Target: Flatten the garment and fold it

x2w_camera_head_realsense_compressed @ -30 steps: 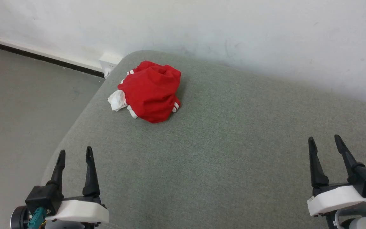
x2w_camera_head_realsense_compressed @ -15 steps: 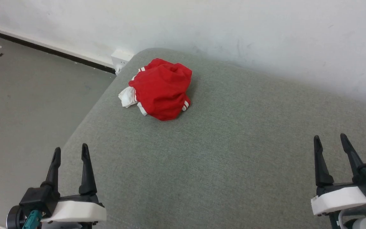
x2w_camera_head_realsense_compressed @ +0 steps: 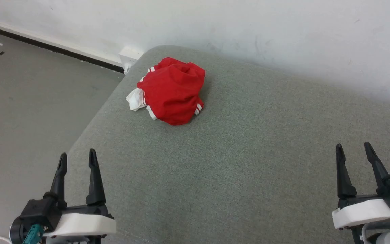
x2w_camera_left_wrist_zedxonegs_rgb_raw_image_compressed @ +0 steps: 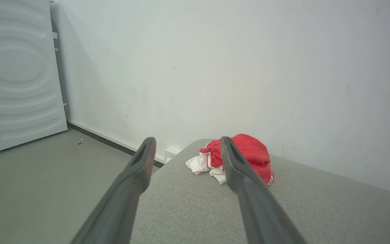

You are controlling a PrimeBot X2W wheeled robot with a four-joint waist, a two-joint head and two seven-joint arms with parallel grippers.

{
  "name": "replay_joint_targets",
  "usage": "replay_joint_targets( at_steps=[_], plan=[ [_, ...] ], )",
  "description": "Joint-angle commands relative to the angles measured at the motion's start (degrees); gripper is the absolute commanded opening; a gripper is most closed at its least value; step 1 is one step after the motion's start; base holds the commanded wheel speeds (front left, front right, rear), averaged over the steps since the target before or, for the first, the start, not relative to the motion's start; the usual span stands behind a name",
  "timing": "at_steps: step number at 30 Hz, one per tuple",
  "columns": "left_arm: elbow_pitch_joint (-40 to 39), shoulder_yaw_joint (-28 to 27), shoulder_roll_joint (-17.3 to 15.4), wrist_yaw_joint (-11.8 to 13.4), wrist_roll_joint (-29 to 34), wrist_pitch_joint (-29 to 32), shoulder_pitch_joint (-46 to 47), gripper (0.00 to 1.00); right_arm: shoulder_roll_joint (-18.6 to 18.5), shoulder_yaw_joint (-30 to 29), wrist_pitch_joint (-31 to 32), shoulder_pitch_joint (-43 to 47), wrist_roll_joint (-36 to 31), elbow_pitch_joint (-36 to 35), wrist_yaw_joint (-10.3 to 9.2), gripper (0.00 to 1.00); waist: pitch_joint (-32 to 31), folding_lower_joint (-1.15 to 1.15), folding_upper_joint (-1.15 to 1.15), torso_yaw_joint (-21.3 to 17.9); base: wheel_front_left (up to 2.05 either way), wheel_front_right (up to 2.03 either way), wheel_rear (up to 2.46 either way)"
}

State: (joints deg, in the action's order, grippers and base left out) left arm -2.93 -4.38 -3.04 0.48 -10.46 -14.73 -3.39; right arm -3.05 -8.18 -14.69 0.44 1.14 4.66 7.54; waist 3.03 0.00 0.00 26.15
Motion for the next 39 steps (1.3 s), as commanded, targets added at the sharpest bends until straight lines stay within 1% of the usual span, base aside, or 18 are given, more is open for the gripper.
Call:
replay_joint_targets(
  at_steps=[1,3,4,8,9,11,13,17,18,20,23,25,31,34,37,39],
  plan=[
    [-0.9,0.7,0.2,-0.8,-0.8,-0.3,-0.3,1.0,0.2,0.0,-0.3,-0.4,-0.2,-0.1,-0.05,1.0,0.1,0.0,0.0,-0.1,0.0,0.0,0.0],
    [-3.1,1.1,0.1,-1.5,-2.8,-0.1,1.0,1.0,0.2,-0.4,-0.3,-0.2,-0.3,-0.3,-0.05,1.0,0.4,0.0,0.0,0.2,0.0,0.0,0.0],
    [-4.1,1.3,-0.4,-2.0,-3.1,1.1,2.1,1.0,0.2,-0.7,-0.3,-0.1,-0.4,-0.4,-0.05,1.0,0.6,0.0,0.0,0.4,0.0,0.0,0.0],
    [-8.0,1.6,-5.3,-4.4,-4.2,9.3,9.4,1.0,0.2,-1.7,-0.3,0.2,-0.9,-0.7,-0.05,1.0,1.6,0.0,0.0,1.1,0.0,0.0,0.0],
    [-8.0,1.6,-5.3,-4.4,-4.2,9.3,9.4,1.0,0.2,-1.7,-0.3,0.2,-0.9,-0.7,-0.05,1.0,1.6,0.0,0.0,1.1,0.0,0.0,0.0],
    [-8.1,2.2,-8.8,-5.4,-3.9,14.4,14.0,1.0,0.2,-1.9,-0.3,0.0,-1.1,-1.0,-0.05,1.0,2.4,0.0,0.0,1.1,0.0,0.0,0.0],
    [-7.2,2.6,-10.8,-6.2,-5.5,18.5,19.3,1.0,0.2,-2.0,-0.3,-0.3,-1.5,-1.2,-0.05,1.0,3.4,0.0,0.0,1.0,0.0,0.0,0.0],
    [-1.8,5.6,-15.2,-7.4,-8.1,25.4,28.8,1.0,0.2,-1.4,-0.3,-1.3,-2.6,-1.7,-0.05,1.0,5.8,0.0,0.0,-0.1,0.0,0.0,0.0],
    [0.1,5.8,-15.5,-7.5,-9.7,26.5,31.1,1.0,0.2,-1.2,-0.3,-1.6,-2.9,-1.8,-0.05,1.0,6.4,0.0,0.0,-0.5,0.0,0.0,0.0],
    [3.7,7.5,-17.7,-7.7,-10.1,29.0,34.6,1.0,0.2,-0.9,-0.3,-2.3,-3.5,-2.3,-0.05,1.0,7.9,0.0,0.0,-1.5,0.0,0.0,0.0],
    [9.3,9.1,-19.0,-7.9,-12.7,32.0,39.0,1.0,0.2,-0.9,-0.3,-3.3,-4.6,-3.7,-0.05,1.0,10.4,0.0,0.0,-2.9,0.0,0.0,0.0],
    [12.8,9.5,-19.3,-7.9,-14.5,33.5,41.7,1.0,0.2,-1.2,-0.3,-3.8,-5.6,-4.8,-0.05,1.0,12.1,0.0,0.0,-3.6,0.0,0.0,0.0],
    [22.1,12.4,-21.5,-7.9,-17.7,38.6,48.5,1.0,0.2,-2.3,-0.3,-4.2,-8.2,-8.1,-0.05,1.0,16.6,0.0,0.0,-5.1,0.0,0.0,0.0],
    [25.3,15.1,-22.7,-7.9,-20.2,42.2,51.3,1.0,0.2,-2.8,-0.1,-4.3,-9.4,-10.1,-0.05,1.0,18.8,0.0,0.0,-5.8,0.0,0.0,0.0],
    [27.5,17.7,-23.9,-8.0,-23.5,44.2,53.6,1.0,0.2,-3.0,0.8,-4.7,-10.5,-12.6,-0.05,1.0,21.3,0.0,0.0,-6.6,0.0,0.0,0.0],
    [28.9,18.8,-24.0,-8.0,-25.8,45.3,54.8,1.0,0.2,-2.9,1.5,-5.1,-11.2,-14.4,-0.05,1.0,22.8,0.0,0.0,-7.0,0.0,0.0,0.0]
  ],
)
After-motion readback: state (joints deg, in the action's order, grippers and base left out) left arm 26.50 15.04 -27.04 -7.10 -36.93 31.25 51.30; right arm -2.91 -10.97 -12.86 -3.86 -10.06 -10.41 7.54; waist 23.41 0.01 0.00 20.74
